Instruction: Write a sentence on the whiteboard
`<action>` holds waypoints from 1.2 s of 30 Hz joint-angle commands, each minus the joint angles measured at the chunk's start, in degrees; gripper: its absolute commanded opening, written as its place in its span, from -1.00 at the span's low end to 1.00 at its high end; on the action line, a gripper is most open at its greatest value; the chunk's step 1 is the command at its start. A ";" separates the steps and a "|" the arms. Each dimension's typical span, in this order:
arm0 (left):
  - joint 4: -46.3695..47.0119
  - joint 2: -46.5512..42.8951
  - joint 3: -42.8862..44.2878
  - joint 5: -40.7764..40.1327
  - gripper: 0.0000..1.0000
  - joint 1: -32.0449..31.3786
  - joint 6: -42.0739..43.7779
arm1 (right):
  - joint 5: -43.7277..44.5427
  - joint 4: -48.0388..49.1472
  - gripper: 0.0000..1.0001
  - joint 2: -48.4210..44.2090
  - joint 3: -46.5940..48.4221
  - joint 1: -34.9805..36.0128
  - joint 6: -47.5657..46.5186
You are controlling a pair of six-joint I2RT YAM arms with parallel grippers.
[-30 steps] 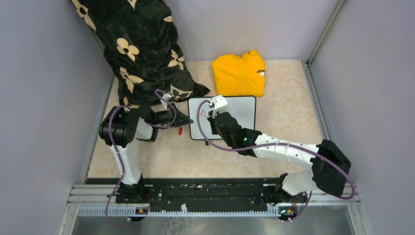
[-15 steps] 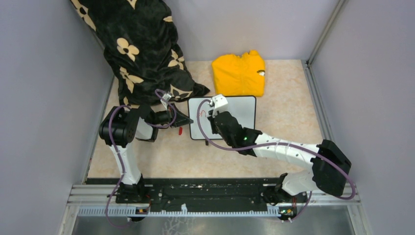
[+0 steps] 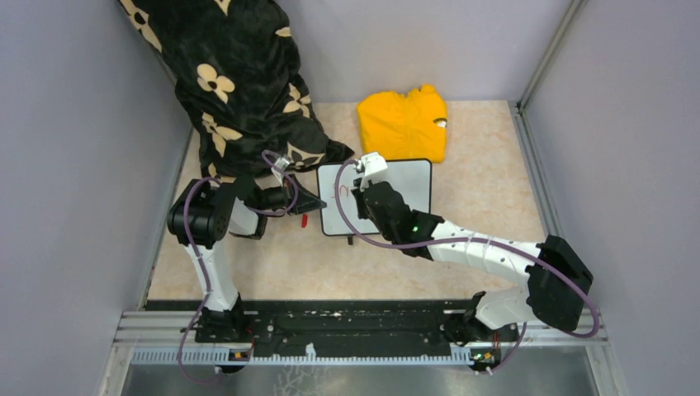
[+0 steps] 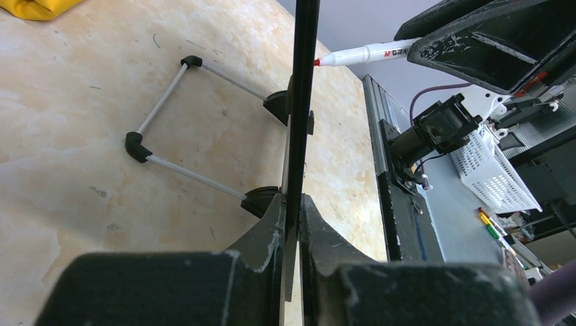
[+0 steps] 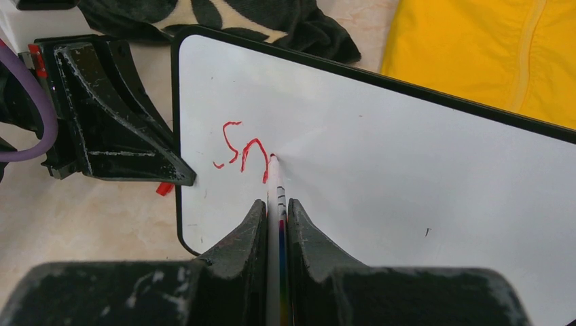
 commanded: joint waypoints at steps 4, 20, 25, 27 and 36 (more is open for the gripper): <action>13.84 -0.48 0.14 1.11 -1.00 -0.22 0.39 | 3.07 0.96 -1.00 -1.71 1.57 -2.24 -0.91; 13.82 -0.48 0.13 1.18 -1.00 -0.22 0.31 | 1.45 -0.37 -1.00 -4.42 -3.08 -2.31 0.98; 13.82 -0.57 0.08 1.12 -1.00 -0.22 0.25 | 0.41 -0.94 -1.00 -4.83 -4.04 -2.27 1.57; 13.81 -0.54 0.08 1.11 -1.00 -0.22 0.33 | -0.11 -0.97 -1.00 -5.05 -4.39 -2.26 1.62; 13.77 -0.57 0.08 1.11 -1.00 -0.30 0.37 | -1.82 -1.65 -1.00 -5.97 -5.39 -2.25 2.00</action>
